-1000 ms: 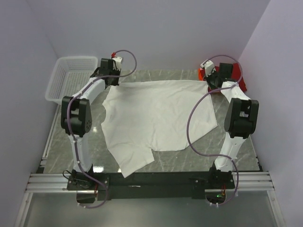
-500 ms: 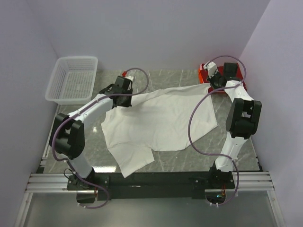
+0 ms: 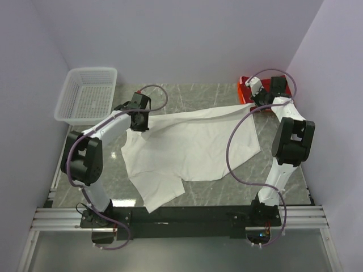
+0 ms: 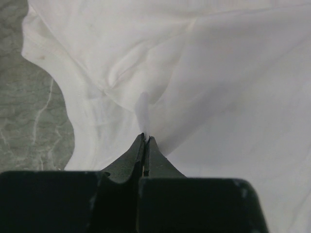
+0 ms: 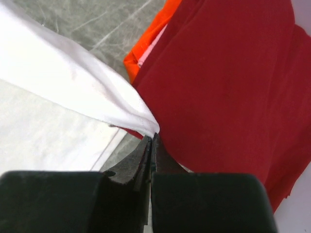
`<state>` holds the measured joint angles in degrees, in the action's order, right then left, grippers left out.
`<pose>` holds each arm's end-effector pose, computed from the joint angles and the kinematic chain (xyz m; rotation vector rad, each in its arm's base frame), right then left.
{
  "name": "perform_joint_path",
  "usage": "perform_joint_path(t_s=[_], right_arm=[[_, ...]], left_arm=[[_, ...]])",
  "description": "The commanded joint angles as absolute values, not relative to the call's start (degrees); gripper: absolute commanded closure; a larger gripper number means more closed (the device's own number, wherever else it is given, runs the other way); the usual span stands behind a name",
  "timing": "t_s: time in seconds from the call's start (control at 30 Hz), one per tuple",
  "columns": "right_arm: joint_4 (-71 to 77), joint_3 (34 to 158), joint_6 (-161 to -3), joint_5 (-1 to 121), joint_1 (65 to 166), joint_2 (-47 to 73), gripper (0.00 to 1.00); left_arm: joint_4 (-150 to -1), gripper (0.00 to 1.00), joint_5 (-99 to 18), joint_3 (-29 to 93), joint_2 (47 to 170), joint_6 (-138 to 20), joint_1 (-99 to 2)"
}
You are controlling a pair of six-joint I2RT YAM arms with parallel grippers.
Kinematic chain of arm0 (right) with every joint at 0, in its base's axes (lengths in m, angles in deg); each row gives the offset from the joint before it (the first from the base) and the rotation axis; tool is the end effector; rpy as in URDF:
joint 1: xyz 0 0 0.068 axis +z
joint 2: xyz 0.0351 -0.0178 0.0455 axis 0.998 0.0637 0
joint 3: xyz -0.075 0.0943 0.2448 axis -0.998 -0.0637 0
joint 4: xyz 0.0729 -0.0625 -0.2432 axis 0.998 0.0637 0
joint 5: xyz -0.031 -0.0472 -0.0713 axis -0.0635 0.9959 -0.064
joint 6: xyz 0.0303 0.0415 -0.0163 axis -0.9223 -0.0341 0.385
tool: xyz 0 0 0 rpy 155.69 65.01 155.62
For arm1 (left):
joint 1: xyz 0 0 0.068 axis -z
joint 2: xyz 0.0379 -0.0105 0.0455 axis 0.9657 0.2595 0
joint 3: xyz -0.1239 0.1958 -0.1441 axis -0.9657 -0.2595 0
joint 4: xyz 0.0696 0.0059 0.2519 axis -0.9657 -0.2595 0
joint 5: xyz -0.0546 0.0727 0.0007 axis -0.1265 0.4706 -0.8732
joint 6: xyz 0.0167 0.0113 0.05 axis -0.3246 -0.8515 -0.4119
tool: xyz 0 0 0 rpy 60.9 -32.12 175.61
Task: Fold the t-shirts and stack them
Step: Fold the tshirt
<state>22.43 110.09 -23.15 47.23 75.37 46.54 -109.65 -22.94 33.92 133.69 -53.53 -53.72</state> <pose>0.4470 -0.0744 0.2291 -0.9626 2.0942 -0.1479 0.3485 -0.1293 0.2249 0.0273 2.5721 -0.0403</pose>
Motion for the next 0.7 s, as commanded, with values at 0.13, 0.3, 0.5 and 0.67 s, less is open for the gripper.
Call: perform_joint_path(t_s=[0.13, 0.3, 0.5, 0.67], right_arm=[[24.4, 109.8, -20.4, 46.5, 73.5, 44.9, 1.0], [25.4, 107.2, -18.9, 47.0, 73.7, 44.8, 1.0], [25.9, 106.5, -18.1, 49.1, 73.9, 46.1, 1.0], [31.2, 111.5, -20.9, 52.5, 74.3, 48.1, 0.77]], left_arm=[[-110.2, 0.99, -23.5, 35.4, 127.3, -58.9, -53.6], [-110.5, 0.99, -24.3, 33.3, 127.2, -60.1, -53.2], [-110.9, 0.97, -25.2, 32.8, 128.9, -61.4, -52.0], [-114.9, 0.68, -26.6, 34.6, 129.8, -62.7, -52.3]])
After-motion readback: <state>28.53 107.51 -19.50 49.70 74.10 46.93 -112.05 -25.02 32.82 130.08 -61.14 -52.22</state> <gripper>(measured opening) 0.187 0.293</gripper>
